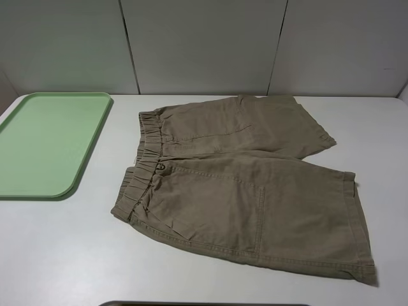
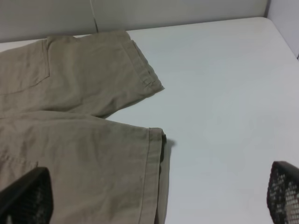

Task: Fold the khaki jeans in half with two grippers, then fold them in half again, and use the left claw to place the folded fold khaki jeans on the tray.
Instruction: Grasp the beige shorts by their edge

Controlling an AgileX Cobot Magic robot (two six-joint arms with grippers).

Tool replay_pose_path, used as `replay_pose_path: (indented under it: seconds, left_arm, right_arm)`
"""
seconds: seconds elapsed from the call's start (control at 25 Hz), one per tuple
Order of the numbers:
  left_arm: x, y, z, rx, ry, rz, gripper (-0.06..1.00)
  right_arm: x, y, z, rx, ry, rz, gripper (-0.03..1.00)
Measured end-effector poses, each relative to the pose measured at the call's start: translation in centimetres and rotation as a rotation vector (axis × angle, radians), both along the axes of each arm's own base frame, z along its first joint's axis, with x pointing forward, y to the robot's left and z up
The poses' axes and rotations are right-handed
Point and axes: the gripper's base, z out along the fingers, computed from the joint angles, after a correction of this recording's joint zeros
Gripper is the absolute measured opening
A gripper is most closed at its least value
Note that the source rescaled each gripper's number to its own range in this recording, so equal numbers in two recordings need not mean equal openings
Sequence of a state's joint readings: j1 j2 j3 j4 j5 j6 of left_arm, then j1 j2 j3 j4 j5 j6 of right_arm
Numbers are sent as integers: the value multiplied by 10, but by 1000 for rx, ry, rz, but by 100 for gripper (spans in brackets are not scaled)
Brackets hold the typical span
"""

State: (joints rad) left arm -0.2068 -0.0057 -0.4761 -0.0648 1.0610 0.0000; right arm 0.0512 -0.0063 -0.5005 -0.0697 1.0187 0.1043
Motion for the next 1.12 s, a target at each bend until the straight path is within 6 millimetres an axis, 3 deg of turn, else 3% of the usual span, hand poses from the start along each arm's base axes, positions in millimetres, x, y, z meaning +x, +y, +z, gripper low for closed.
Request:
replay_pose_path:
  seconds: [0.32, 0.48, 0.76, 0.88, 1.12]
  left_arm:
    - [0, 0, 1, -1, -3, 0, 87]
    - [0, 0, 13, -21, -85, 5, 87]
    - [-2, 1, 34, -24, -216, -5, 87]
    - [9, -2, 39, 24, -168, -32, 87]
    - [52, -18, 36, 88, 62, -156, 87]
  right_arm:
    - [0, 2, 1, 7, -6, 25, 100]
    - [0, 9, 13, 20, -68, 98, 100]
    - [36, 22, 33, -12, 19, 262, 100]
    - [56, 26, 31, -24, 103, 308, 100]
    - [82, 29, 25, -98, 184, 359, 100]
